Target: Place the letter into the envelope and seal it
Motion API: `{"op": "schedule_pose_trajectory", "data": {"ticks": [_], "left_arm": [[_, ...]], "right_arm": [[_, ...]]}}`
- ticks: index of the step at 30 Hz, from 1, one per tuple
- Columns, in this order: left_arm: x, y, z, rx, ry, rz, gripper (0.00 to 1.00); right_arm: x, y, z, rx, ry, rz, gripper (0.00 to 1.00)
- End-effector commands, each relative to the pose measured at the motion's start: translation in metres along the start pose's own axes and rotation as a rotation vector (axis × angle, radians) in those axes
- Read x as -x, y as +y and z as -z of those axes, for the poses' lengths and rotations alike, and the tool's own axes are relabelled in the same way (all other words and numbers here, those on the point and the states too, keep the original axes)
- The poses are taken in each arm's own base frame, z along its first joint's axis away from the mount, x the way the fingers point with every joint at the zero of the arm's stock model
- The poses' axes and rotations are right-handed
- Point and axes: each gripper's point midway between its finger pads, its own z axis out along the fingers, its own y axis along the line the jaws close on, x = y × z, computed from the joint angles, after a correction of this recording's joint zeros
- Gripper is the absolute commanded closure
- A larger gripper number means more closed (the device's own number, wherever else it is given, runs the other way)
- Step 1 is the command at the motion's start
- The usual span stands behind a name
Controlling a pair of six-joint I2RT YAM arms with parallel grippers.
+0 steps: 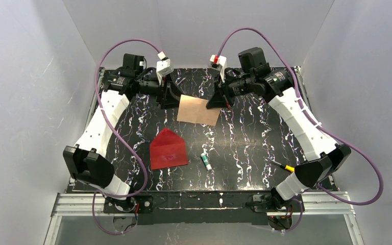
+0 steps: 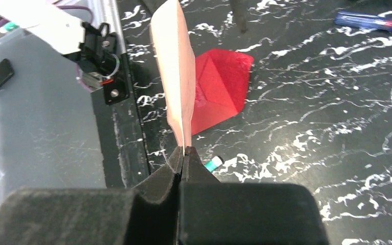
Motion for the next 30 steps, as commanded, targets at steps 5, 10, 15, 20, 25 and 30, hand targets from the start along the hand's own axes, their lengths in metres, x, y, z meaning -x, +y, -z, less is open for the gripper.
{"op": "schedule_pose_trajectory", "data": {"ticks": [5, 10, 15, 20, 25, 30], "left_arm": [[-0.05, 0.111, 0.074, 0.864, 0.195, 0.054, 0.17], [-0.051, 0.124, 0.095, 1.022, 0.23, 0.216, 0.12], [-0.005, 0.063, 0.029, 0.514, 0.008, 0.102, 0.14], [0.032, 0.016, 0.0, 0.285, -0.233, -0.042, 0.15], [0.035, 0.0, -0.015, 0.19, -0.224, -0.078, 0.19], [0.033, -0.008, -0.028, 0.145, -0.211, -0.105, 0.24]], "right_arm": [[0.026, -0.058, 0.034, -0.444, -0.062, 0.033, 0.99], [0.027, -0.078, 0.037, -0.545, -0.084, 0.001, 0.99], [0.032, -0.067, 0.024, -0.447, -0.112, 0.006, 0.99], [0.042, -0.052, 0.013, -0.337, -0.164, 0.004, 0.99], [0.054, -0.03, 0.006, -0.204, -0.234, -0.014, 0.99], [0.062, -0.011, 0.003, -0.099, -0.274, -0.006, 0.99]]}}
